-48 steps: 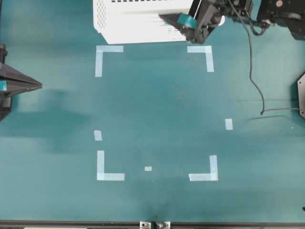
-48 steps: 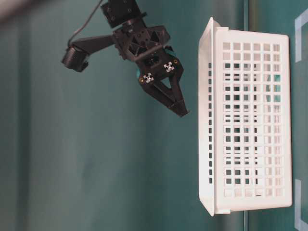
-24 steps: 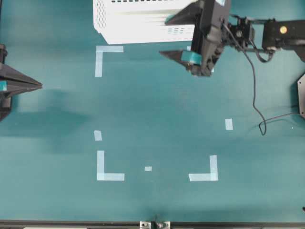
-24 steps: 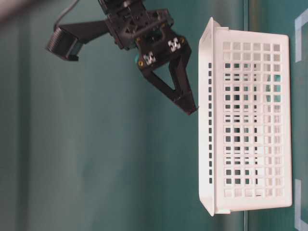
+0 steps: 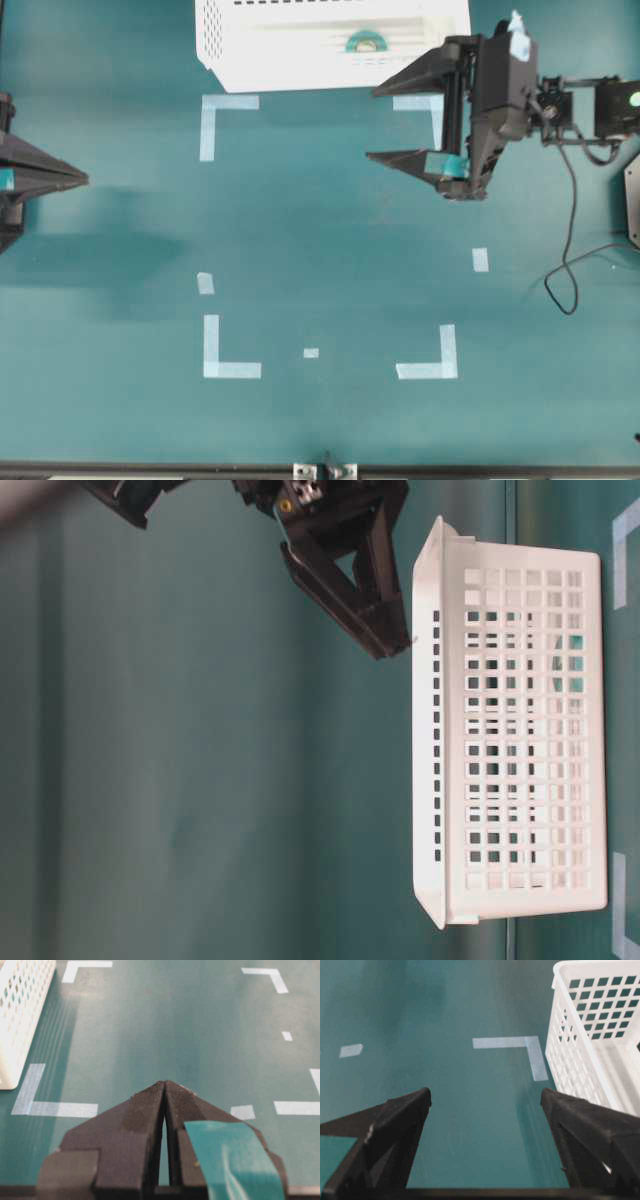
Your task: Put the tape in the middle into the white basket.
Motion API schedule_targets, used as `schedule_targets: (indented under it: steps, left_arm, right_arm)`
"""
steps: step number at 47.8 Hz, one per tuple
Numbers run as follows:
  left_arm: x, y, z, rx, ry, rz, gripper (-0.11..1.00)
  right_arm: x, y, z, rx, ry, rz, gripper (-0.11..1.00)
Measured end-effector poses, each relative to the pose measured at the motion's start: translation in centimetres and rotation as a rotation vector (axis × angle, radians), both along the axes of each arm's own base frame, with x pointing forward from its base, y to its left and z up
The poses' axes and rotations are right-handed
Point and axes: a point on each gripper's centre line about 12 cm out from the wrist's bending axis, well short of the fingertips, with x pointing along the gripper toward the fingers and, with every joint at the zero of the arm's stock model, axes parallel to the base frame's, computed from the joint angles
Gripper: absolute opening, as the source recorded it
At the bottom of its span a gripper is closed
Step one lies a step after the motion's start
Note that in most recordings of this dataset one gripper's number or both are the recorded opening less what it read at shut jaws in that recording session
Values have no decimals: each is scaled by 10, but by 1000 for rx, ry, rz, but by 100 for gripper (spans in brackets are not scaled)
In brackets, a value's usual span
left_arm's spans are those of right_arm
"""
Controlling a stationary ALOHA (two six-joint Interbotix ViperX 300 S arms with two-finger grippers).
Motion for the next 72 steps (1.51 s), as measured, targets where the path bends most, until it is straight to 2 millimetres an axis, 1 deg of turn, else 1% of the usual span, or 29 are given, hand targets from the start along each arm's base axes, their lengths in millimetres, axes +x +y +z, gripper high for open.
schedule_targets:
  steps: [10, 20, 31, 45, 50, 60, 72]
  left_arm:
    - [0, 0, 0, 2, 0, 0, -11]
    - [0, 0, 0, 0, 0, 0, -11]
    - [0, 0, 0, 0, 0, 0, -11]
    - [0, 0, 0, 0, 0, 0, -11]
    - [0, 0, 0, 0, 0, 0, -11]
    - [0, 0, 0, 0, 0, 0, -11]
    - [0, 0, 0, 0, 0, 0, -11]
  right_arm:
    - [-11, 1, 4, -6, 5, -4, 98]
    - [-28, 2, 7, -22, 50, -14, 98]
    - [-56, 5, 10, -31, 50, -23, 98]
    - [-98, 11, 16, -38, -16, -28, 98]
    - [-112, 12, 15, -41, -17, -37, 98]
    - [-137, 14, 5, -41, -1, -54, 98]
    - [-164, 18, 1, -40, -68, -63, 98]
